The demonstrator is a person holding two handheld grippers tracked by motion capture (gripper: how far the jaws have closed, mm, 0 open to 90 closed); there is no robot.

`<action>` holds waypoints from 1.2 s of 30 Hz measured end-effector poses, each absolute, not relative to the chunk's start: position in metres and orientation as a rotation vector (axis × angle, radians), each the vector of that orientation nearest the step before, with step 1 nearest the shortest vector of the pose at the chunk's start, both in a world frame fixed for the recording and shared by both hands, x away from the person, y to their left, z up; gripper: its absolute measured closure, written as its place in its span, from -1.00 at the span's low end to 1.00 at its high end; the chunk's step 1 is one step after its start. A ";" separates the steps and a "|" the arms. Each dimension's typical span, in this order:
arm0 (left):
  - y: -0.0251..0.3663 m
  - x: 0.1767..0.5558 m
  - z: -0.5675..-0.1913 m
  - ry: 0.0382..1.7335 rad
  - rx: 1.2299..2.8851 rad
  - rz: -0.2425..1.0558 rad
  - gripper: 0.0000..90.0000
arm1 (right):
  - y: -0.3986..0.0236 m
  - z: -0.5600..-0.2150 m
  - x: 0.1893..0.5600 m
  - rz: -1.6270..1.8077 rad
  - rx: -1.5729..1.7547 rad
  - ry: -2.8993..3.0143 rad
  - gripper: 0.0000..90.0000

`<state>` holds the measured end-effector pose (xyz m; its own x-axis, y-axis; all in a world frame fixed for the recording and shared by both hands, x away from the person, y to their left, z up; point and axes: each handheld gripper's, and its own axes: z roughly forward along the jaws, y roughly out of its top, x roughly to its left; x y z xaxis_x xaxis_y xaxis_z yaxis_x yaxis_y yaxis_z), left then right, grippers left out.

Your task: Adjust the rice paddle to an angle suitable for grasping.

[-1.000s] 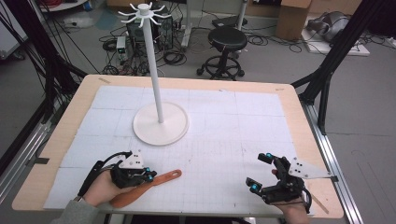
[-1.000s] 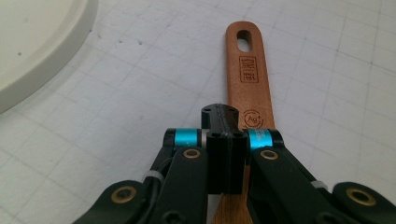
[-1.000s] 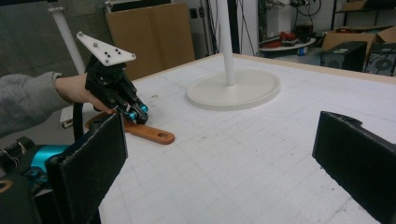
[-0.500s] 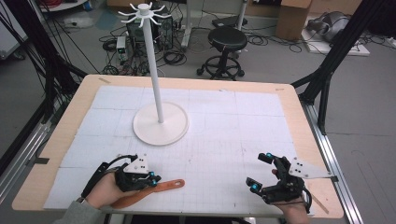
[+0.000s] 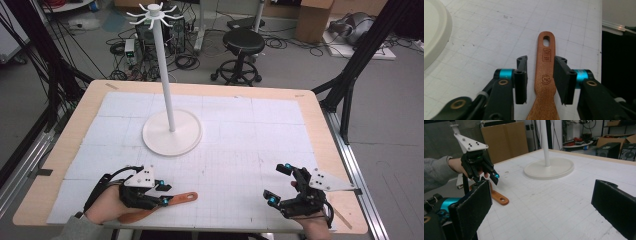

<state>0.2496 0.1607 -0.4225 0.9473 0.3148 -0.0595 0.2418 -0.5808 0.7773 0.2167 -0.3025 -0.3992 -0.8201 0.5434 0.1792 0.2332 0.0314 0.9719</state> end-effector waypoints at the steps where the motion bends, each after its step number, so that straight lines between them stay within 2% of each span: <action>1: 0.161 0.250 -0.423 0.390 2.214 0.102 0.27 | -0.302 -0.399 0.217 1.869 0.800 2.068 -0.95; 4: 0.159 0.249 -0.424 0.362 2.220 0.090 0.09 | -0.302 -0.400 0.217 1.868 0.798 2.070 -0.95; 9: 0.156 0.248 -0.427 0.290 2.237 0.089 -0.09 | -0.302 -0.399 0.217 1.870 0.801 2.070 -0.95; 17: 0.152 0.251 -0.428 0.347 2.270 0.044 -0.50 | -0.301 -0.400 0.217 1.866 0.798 2.080 -0.95; 24: 0.146 0.257 -0.432 0.322 2.342 0.009 -0.52 | -0.300 -0.404 0.217 1.863 0.815 2.095 -0.95; 36: 0.139 0.259 -0.434 0.281 2.402 0.024 -0.28 | -0.298 -0.403 0.216 1.865 0.803 2.098 -0.95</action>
